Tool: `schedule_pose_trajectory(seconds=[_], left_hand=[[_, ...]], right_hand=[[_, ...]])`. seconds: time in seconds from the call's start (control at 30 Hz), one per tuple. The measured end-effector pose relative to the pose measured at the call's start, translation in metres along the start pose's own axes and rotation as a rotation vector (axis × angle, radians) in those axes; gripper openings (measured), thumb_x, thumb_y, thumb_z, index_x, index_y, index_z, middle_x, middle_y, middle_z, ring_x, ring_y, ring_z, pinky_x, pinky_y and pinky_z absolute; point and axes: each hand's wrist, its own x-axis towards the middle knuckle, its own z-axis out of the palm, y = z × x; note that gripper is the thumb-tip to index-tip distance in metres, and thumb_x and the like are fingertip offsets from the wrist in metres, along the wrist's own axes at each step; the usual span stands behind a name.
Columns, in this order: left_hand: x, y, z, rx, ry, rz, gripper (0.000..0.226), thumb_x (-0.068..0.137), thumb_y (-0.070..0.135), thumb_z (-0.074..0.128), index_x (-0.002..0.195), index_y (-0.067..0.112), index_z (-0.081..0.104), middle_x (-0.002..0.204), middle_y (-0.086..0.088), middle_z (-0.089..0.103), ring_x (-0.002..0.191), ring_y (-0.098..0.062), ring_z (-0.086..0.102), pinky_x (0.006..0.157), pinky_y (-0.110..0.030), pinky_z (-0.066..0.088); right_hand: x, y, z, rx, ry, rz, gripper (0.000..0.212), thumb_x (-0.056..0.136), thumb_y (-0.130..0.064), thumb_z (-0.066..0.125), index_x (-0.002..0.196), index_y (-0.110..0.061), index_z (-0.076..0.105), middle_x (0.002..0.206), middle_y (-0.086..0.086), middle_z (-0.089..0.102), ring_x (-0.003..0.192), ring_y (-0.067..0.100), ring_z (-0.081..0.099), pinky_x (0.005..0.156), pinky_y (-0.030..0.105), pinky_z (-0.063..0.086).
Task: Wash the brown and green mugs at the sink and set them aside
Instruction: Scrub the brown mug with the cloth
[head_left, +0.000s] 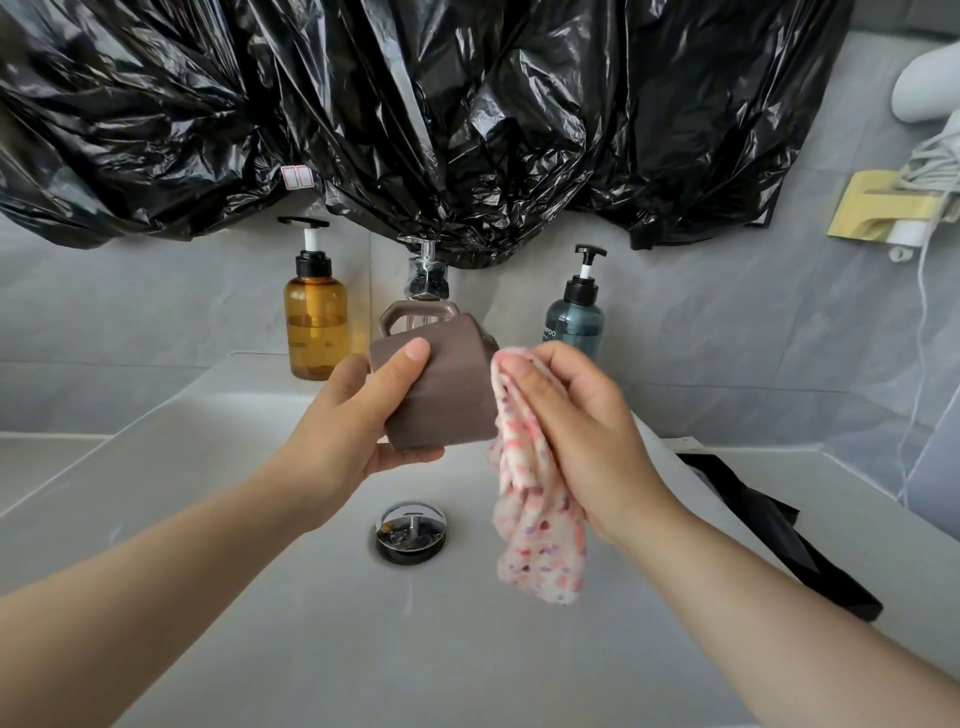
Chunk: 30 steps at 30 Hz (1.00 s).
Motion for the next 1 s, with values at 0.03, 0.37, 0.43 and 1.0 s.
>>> schedule_pose_trajectory(seconds=[0.03,0.37,0.43,1.0], left_hand=[[0.0,-0.001,0.0,0.011,0.004,-0.001,0.065,0.07,0.052,0.069,0.124,0.017,0.056,0.128,-0.016,0.062,0.102,-0.028,0.07,0.067,-0.037,0.06],[-0.008,-0.012,0.013,0.123,0.054,-0.023,0.074,0.064,0.056,0.076,0.123,0.017,0.056,0.108,-0.008,0.071,0.083,-0.019,0.075,0.07,-0.042,0.062],[-0.008,-0.011,0.013,0.115,0.091,-0.031,0.078,0.06,0.059,0.073,0.123,0.016,0.055,0.111,-0.009,0.07,0.085,-0.021,0.075,0.071,-0.042,0.061],[-0.012,0.016,0.01,-0.234,0.017,-0.121,0.032,0.082,0.057,0.064,0.095,0.028,0.066,0.084,-0.003,0.072,0.071,-0.026,0.071,0.052,-0.03,0.057]], right_hand=[[0.001,-0.005,-0.001,-0.026,0.051,-0.076,0.02,0.087,-0.035,0.068,0.087,-0.016,0.064,0.078,-0.006,0.064,0.077,0.009,0.062,0.078,0.03,0.053],[0.0,-0.006,0.002,-0.311,0.187,-0.289,0.018,0.081,-0.025,0.076,0.078,-0.02,0.058,0.084,-0.009,0.06,0.08,0.003,0.057,0.073,0.015,0.041],[-0.003,-0.005,0.004,-0.332,0.134,-0.326,0.012,0.082,-0.019,0.075,0.081,-0.015,0.064,0.089,-0.005,0.061,0.086,0.005,0.06,0.075,0.011,0.042],[0.002,0.028,-0.001,-0.201,0.008,0.056,0.012,0.089,-0.009,0.066,0.083,-0.018,0.061,0.079,-0.013,0.065,0.074,-0.001,0.059,0.072,0.013,0.046]])
